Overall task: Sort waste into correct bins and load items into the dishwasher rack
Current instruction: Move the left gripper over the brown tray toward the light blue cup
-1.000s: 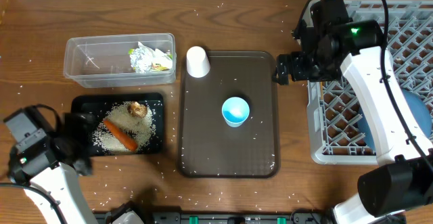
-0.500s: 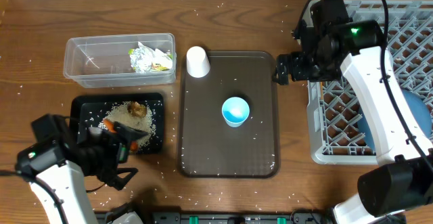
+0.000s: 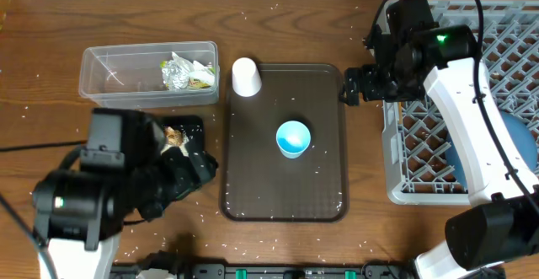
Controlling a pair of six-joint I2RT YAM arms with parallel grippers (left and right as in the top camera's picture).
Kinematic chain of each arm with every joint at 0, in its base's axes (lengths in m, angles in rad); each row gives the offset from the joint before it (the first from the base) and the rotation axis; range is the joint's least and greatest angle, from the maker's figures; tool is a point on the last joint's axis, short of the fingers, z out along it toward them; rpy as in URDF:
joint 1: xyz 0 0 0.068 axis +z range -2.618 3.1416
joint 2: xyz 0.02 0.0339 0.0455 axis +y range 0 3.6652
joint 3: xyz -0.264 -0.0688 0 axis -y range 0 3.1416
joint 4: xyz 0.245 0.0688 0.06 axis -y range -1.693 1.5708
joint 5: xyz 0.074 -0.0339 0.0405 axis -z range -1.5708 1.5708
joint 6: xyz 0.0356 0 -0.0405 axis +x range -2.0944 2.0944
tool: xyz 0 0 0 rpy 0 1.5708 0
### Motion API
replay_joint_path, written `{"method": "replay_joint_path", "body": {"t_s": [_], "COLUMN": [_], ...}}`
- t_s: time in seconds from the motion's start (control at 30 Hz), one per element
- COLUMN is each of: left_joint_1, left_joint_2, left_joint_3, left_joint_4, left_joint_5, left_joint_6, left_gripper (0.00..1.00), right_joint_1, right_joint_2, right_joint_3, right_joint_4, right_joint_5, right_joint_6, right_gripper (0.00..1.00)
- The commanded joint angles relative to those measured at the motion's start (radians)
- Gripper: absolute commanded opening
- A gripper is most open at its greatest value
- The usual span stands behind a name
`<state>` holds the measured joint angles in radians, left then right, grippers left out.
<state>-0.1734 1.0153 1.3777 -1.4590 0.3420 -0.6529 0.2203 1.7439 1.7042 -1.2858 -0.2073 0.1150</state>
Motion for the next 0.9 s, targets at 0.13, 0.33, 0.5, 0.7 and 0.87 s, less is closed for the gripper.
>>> {"method": "replay_joint_path", "body": {"t_s": [0.13,0.33,0.5,0.7,0.87], "left_joint_1": [-0.24,-0.244,-0.244,-0.275,-0.37], "left_joint_2": [0.003,0.018,0.029,0.1,0.247], "left_joint_3": [0.047,0.047,0.044,0.002,-0.009], "left_joint_4": [0.026,0.035,0.04,0.194,0.288], "left_joint_5": [-0.317,-0.324,-0.289,-0.166,-0.167], "left_joint_6": [-0.355,-0.356,-0.356,-0.326,-0.289], "left_gripper": [0.98,0.98,0.98,0.98,0.98], "right_joint_1": [0.017,0.016,0.017,0.016,0.016], "right_joint_2": [-0.003,-0.003,-0.003,-0.003,-0.003], "right_joint_3": [-0.005,-0.005,-0.005,-0.005,-0.005], "right_joint_4": [0.001,0.001,0.001,0.001,0.001], "right_joint_5": [0.006,0.006,0.006,0.006,0.006], "right_joint_6": [0.011,0.011,0.011,0.011,0.011], "right_gripper": [0.99,0.99,0.99,0.99,0.99]}}
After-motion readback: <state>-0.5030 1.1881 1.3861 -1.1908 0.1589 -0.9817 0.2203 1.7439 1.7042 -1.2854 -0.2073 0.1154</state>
